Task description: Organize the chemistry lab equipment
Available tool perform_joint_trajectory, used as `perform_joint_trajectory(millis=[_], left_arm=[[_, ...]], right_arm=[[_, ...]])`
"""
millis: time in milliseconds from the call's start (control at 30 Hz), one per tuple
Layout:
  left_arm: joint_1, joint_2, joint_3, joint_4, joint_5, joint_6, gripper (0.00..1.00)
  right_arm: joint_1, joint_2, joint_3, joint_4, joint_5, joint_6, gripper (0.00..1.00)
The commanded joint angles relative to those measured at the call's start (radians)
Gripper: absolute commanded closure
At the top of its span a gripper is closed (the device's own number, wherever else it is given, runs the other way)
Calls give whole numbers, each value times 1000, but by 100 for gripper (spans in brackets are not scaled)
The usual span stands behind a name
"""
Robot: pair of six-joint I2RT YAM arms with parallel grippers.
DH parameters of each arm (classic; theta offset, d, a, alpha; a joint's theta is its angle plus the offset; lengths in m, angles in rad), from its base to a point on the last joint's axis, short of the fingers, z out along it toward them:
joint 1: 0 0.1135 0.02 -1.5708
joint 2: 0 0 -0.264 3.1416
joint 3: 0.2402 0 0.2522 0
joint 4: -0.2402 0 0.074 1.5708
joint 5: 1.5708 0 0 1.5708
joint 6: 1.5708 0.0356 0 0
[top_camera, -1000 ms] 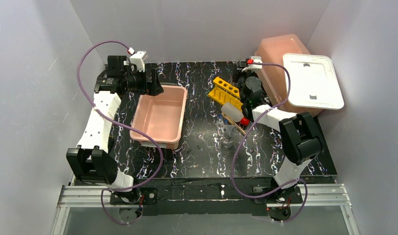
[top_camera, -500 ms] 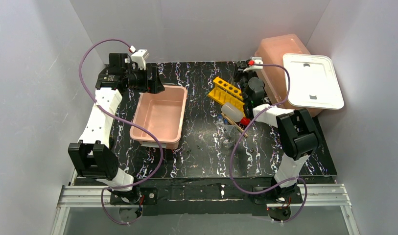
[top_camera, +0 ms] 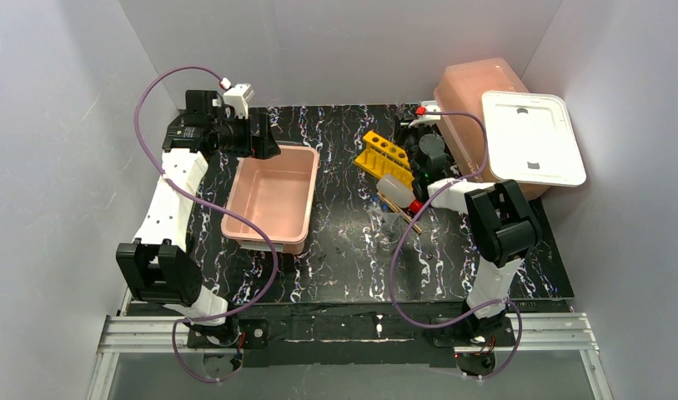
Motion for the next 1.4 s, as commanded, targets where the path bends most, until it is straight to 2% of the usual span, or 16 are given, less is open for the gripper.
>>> perform_joint_trajectory(millis=[0, 400, 500, 633, 833, 1100, 1267, 1367], left_arm=[[3, 4, 49, -17, 16, -3, 2], [3, 18, 64, -17, 10, -5, 2], [3, 20, 63, -17, 7, -4, 2], [3, 19, 64, -16, 2, -2, 2], [3, 10, 63, -12, 1, 1, 2], [3, 3, 48, -4, 1, 2, 2], [3, -2, 48, -2, 1, -1, 2], [4, -6, 42, -2, 0, -3, 2]], right_arm=[[-2, 3, -21, 55, -17, -28, 99], [15, -3, -68, 62, 4, -53, 97], [16, -10, -80, 61, -2, -55, 79], [18, -21, -96, 62, -6, -47, 59], [18, -54, -113, 41, -15, -32, 49], [2, -162, -87, -78, -83, 12, 46], [-20, -245, -22, -262, -81, 34, 47], [-50, -301, 32, -405, -126, 82, 51]])
